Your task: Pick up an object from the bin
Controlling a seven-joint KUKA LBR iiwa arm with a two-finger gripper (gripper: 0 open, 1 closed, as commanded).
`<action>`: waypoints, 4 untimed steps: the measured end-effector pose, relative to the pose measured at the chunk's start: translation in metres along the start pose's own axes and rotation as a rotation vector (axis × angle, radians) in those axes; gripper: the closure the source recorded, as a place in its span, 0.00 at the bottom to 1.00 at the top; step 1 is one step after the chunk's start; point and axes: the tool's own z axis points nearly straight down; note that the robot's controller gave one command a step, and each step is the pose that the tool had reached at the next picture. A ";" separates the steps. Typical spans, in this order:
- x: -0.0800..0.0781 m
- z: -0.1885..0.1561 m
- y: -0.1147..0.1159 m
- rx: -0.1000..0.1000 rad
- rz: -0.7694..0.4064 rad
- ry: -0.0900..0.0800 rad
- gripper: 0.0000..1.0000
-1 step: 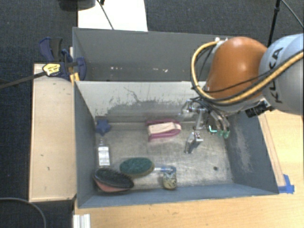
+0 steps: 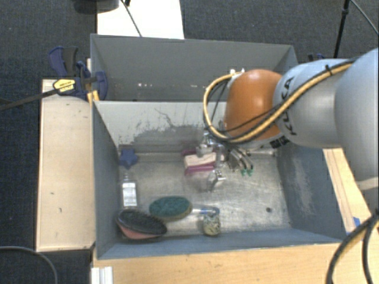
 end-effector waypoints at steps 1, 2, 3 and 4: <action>-0.002 0.009 0.013 0.001 0.286 -0.007 0.00; -0.007 0.005 0.012 -0.001 0.286 -0.031 1.00; -0.005 0.002 0.007 -0.003 0.285 -0.019 1.00; -0.016 0.002 0.010 0.002 0.306 0.005 1.00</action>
Offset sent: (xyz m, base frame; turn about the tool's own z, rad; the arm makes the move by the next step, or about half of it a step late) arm -0.0099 0.0147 -0.0235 0.2832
